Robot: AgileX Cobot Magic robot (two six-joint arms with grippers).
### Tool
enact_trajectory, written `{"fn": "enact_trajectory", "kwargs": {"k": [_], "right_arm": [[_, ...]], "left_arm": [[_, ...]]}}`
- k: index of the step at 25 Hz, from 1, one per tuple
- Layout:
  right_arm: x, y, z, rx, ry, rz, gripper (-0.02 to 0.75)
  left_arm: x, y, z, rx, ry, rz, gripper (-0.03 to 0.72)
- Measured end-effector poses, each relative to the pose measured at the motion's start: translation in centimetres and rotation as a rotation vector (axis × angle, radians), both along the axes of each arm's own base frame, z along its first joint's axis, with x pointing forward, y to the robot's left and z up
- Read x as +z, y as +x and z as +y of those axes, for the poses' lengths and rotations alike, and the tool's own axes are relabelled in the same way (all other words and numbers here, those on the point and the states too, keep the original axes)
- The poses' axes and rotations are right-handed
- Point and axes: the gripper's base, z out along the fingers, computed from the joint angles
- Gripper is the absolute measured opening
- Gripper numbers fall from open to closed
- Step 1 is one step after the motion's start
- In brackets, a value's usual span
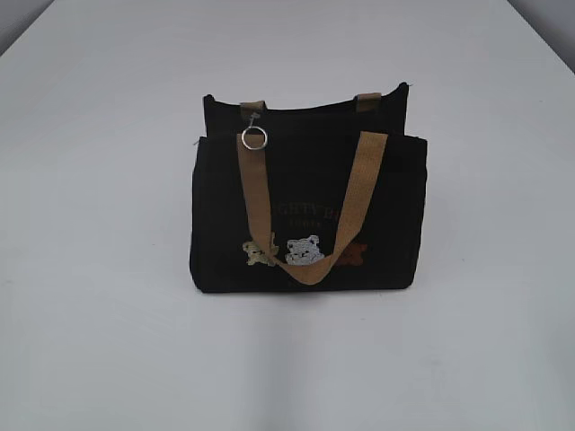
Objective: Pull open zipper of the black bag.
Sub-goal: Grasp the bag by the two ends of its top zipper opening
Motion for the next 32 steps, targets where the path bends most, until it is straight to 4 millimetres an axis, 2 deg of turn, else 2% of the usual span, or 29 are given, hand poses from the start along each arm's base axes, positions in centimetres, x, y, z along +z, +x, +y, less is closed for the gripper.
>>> {"fn": "enact_trajectory", "kwargs": {"k": [20,22,24,27,30,32], "right_arm": [[0.0,0.0,0.0,0.000,0.000,0.000,0.319],[0.0,0.0,0.0,0.000,0.000,0.000,0.319],[0.0,0.0,0.0,0.000,0.000,0.000,0.319],[0.0,0.0,0.0,0.000,0.000,0.000,0.319],[0.0,0.0,0.0,0.000,0.000,0.000,0.319],[0.0,0.0,0.0,0.000,0.000,0.000,0.319]], "left_arm": [[0.0,0.0,0.0,-0.002,-0.003,0.000,0.155],[0.1,0.0,-0.3,-0.030,-0.002,-0.002,0.157],[0.9,0.5,-1.1,-0.135,0.013,-0.036,0.179],[2.7,3.1,-2.8,-0.331,0.073,-0.194,0.298],[3.0,8.2,-3.8,-0.396,0.092,-0.262,0.420],[2.1,11.9,-4.5,-0.455,0.100,-0.216,0.451]]}}
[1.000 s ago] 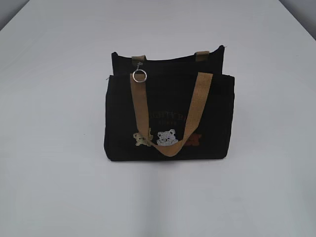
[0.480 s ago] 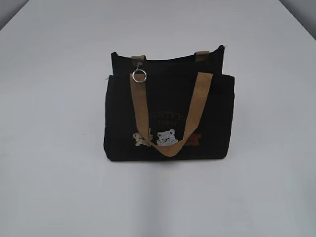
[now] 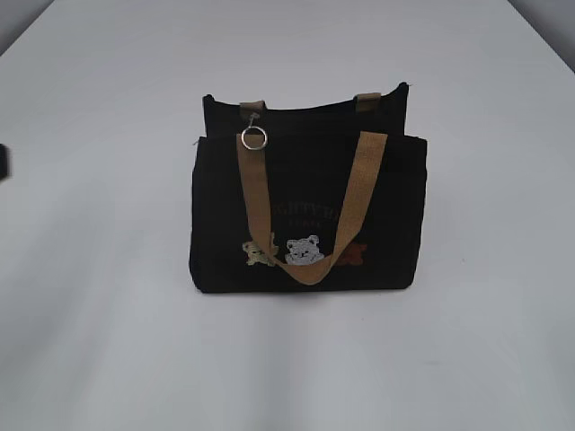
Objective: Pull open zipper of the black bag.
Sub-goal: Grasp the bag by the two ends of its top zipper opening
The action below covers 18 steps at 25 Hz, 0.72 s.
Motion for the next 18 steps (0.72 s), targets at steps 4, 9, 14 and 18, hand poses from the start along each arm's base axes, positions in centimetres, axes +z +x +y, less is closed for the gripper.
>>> {"fn": "enact_trajectory", "kwargs": {"k": [4,9,14,18], "right_arm": [[0.0,0.0,0.0,0.000,0.001,0.000,0.319],[0.0,0.0,0.0,0.000,0.000,0.000,0.319],[0.0,0.0,0.0,0.001,0.001,0.000,0.319],[0.0,0.0,0.1,0.010,0.015,0.000,0.319]], "left_arm": [[-4.3,7.2,-1.8,-0.185,0.083,0.167,0.468],[-8.8,12.2,-3.3,-0.320,0.051,0.321,0.473],[-11.1,14.1,-5.1,-0.399,0.100,0.296,0.474],[-12.4,14.7,-6.6,-0.457,0.227,0.238,0.474]]}}
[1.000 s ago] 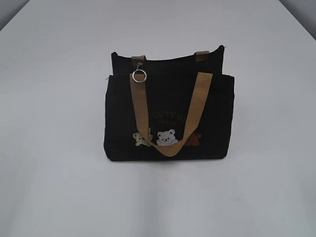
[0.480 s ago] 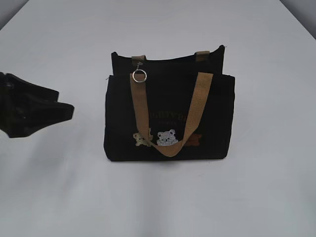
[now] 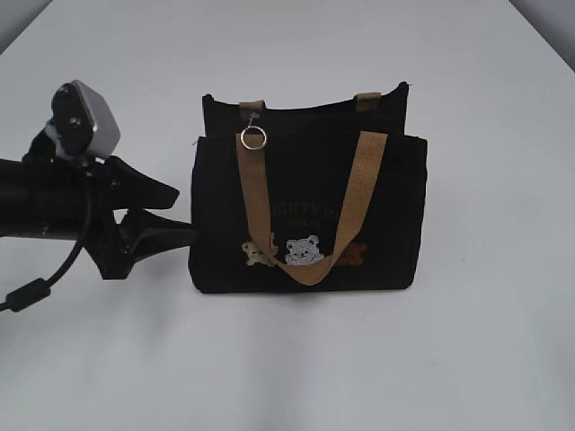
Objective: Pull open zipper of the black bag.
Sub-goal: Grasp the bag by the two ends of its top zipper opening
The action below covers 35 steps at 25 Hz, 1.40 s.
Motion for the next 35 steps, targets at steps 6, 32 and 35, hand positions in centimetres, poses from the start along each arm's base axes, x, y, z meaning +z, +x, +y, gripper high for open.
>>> {"fn": "enact_trajectory", "kwargs": {"k": [6,32,35], "right_arm": [[0.5,1.5,1.2,0.114,0.058,0.077,0.319],[-2.3,35.1,18.0,0.572,0.468,0.494,0.319],[-3.1,35.4,18.3,0.564,0.466,0.509,0.319]], "left_arm": [[-1.2,2.6,-1.4,-0.067,0.021,-0.022,0.474],[-1.6,4.1,-4.2,-0.140,-0.030,-0.022,0.061],[-1.6,4.1,-4.2,-0.140,-0.029,-0.022,0.061]]}}
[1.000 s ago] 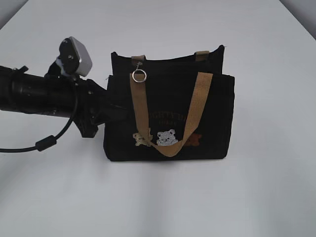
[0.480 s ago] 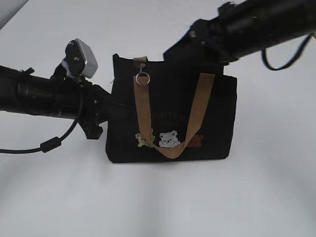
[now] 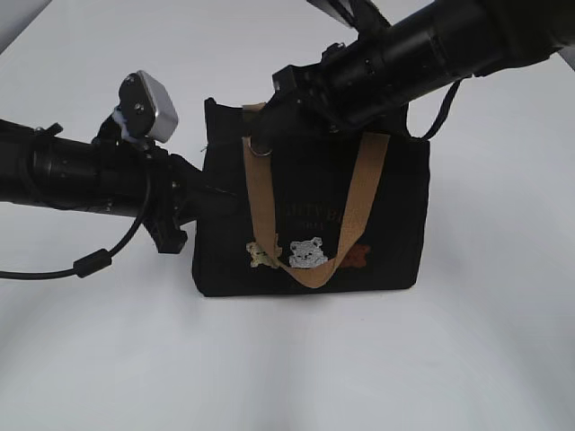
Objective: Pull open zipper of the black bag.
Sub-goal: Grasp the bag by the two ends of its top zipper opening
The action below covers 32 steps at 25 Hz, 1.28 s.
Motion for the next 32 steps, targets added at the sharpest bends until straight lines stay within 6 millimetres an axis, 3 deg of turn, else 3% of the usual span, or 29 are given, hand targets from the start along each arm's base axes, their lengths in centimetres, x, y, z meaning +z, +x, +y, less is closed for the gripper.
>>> {"fn": "enact_trajectory", "kwargs": {"k": [9,14,18,22,27,32], "right_arm": [[-1.3,0.8,0.9,-0.080,0.007,0.002,0.301],[-1.4,1.0,0.9,-0.098,0.008,0.000,0.207],[-1.4,1.0,1.0,-0.108,0.020,0.012,0.039],[-1.3,1.2,0.4,-0.125,0.035,0.038,0.013],[-0.4,1.3,-2.8,-0.129,0.014,0.119,0.011],[2.2,0.9,-9.7,-0.212,-0.111,0.129,-0.001]], "left_arm": [[-0.1,0.0,0.0,0.007,0.005,0.002,0.061],[-0.1,0.1,0.1,0.012,0.006,0.002,0.061],[-0.1,0.1,0.1,0.013,0.006,0.002,0.061],[-0.1,0.1,0.1,0.013,0.006,0.002,0.061],[0.0,0.0,-0.1,0.002,0.001,0.002,0.060],[-0.1,0.0,0.0,0.004,0.006,0.001,0.060]]}}
